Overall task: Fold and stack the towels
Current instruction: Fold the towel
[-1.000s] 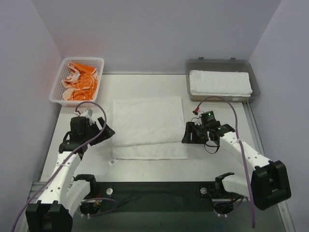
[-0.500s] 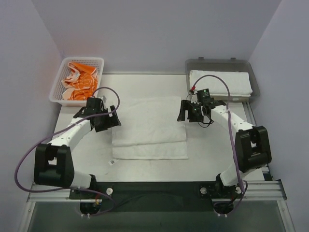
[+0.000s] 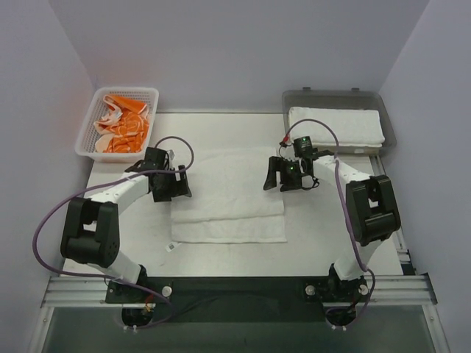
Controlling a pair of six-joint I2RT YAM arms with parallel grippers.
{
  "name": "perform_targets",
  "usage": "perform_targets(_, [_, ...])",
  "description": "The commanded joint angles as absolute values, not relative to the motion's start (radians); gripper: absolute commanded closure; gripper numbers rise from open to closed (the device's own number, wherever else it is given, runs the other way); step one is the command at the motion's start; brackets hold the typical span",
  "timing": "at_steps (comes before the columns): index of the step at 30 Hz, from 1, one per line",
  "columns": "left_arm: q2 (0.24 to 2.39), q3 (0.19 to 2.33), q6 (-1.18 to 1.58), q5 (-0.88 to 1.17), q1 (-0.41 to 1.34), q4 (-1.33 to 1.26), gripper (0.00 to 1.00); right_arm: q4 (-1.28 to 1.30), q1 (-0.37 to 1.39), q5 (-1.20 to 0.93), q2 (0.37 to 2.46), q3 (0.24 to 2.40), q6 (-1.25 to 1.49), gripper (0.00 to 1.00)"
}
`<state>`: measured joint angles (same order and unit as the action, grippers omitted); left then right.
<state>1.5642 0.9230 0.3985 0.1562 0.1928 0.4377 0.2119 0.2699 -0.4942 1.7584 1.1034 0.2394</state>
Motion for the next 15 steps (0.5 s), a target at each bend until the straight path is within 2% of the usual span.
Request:
perform_targets(1, [1.56, 0.931, 0.382, 0.187, 0.204, 0.416, 0.11, 0.225, 0.282, -0.572, 1.761, 1.102, 0.204, 0.29])
perform_targets(15, [1.407, 0.821, 0.383, 0.173, 0.207, 0.417, 0.11, 0.224, 0.334, -0.654, 1.594, 0.914, 0.094, 0.37])
